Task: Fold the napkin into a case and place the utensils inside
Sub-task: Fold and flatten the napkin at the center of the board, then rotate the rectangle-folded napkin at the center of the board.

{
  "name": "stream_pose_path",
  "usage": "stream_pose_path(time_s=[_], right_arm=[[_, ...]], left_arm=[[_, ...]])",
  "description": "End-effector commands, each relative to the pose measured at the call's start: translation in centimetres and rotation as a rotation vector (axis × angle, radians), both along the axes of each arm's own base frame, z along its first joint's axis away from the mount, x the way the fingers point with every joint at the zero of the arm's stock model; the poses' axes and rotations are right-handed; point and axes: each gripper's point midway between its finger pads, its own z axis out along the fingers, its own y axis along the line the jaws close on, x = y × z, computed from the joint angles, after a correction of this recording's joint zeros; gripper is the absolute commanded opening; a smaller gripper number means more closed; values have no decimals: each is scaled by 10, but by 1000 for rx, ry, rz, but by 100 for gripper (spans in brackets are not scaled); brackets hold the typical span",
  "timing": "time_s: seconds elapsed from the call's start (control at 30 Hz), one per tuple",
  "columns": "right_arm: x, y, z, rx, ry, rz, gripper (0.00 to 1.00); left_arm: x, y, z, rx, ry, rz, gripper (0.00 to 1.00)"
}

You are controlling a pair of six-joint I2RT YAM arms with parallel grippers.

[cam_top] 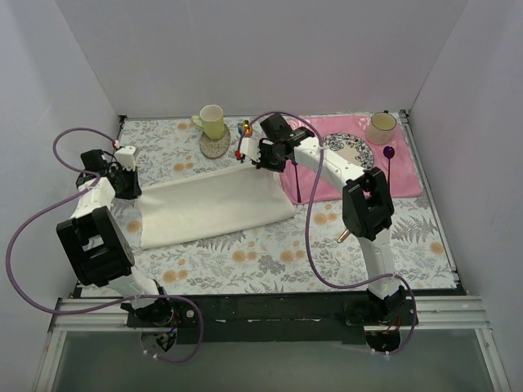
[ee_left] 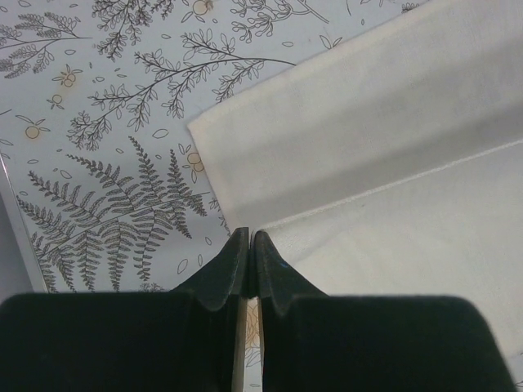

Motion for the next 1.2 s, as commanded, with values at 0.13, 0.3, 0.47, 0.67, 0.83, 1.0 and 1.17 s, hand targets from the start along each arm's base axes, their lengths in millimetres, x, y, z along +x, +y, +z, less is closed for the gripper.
stream_pose_path(time_s=[0.13,0.3,0.47,0.67,0.83,1.0,1.17], right_arm=[[26,-5,9,0,-78,-88,1],[29,-12,11,-17,-73,-135,60],[7,-24,31,6,-9,-155,75],[-60,-18,14,35,207,-49,56],[-91,-9,-28,-20,346,-3,31],[-109,-8,-62,-76,414,17,19],[-144,-15,-95,-140,464,60,19]], left_arm=[[15,15,-1,17,-22,49,0],[10,24,-8,28,34,80,23],[-21,10,19,-2,54,18,49],[-91,-38,1,-87,197,-84,52],[-120,-64,-27,-116,284,-96,47],[-118,-63,-43,-90,321,-61,36],[-115,-46,-65,-41,385,22,25]])
